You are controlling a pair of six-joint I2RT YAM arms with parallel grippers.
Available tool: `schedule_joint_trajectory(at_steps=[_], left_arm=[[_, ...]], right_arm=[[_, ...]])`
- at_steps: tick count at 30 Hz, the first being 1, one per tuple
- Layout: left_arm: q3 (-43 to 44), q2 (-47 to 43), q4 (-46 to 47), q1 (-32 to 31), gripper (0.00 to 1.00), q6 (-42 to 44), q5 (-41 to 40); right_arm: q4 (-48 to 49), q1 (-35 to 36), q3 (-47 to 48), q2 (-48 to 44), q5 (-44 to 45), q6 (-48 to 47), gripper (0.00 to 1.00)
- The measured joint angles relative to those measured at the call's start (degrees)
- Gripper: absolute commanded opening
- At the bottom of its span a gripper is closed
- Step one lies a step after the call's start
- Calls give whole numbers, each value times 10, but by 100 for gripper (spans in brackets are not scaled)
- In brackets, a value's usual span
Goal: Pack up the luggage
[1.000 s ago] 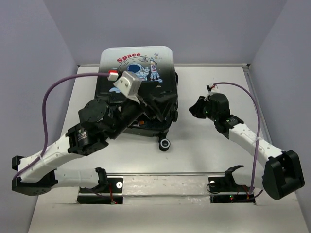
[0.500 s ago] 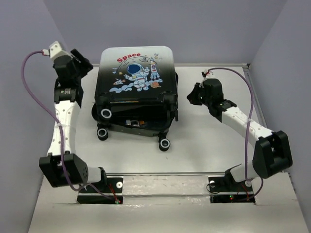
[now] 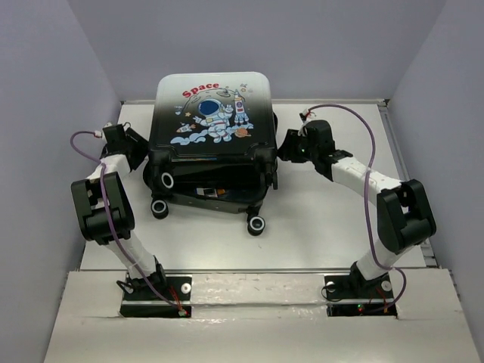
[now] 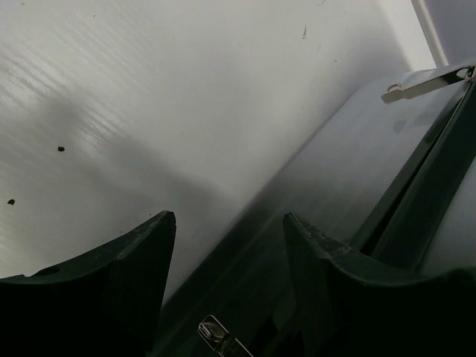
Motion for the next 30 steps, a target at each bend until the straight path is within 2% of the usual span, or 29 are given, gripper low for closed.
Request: schedule_joint_trajectory(at_steps=[5,7,11,14,18,21,23,24,26,29,30], left_arm=[[-51,-9,71,2,67,-32,12],[-85,-28,92,2,67,-45,9],[-168,-107,111,-8,67,-57,-21],[-253,-206,94,-20,68,-60,-39],[-369,-372,57,-56,69,-69,-52],[-410,-486,-14,-79,70,-64,-60],[-410,-543,-63,-91,72,-55,-62],[-408,-580,-77,-101,73,-50,-58],[-389,-619,-94,-117,73,-38,-45],[-355,-629,-91,-123,76,-22,-29],[-346,-628,-89,-123,77,-17,-25]], right_arm=[[59,-1,-38,-6,-23,1,55],[70,-1,-44,-7,-26,0,51],[64,-3,-45,-15,-41,-27,47],[30,-10,-45,-33,-45,-57,48],[-71,-15,-45,-95,-1,-112,84],[-145,-22,-44,-173,56,-137,86],[-174,-21,-42,-236,97,-139,81],[-178,-18,-41,-262,108,-137,74],[-184,-3,-41,-312,129,-131,73],[-201,18,-47,-390,141,-123,81],[-208,19,-53,-417,131,-123,91]])
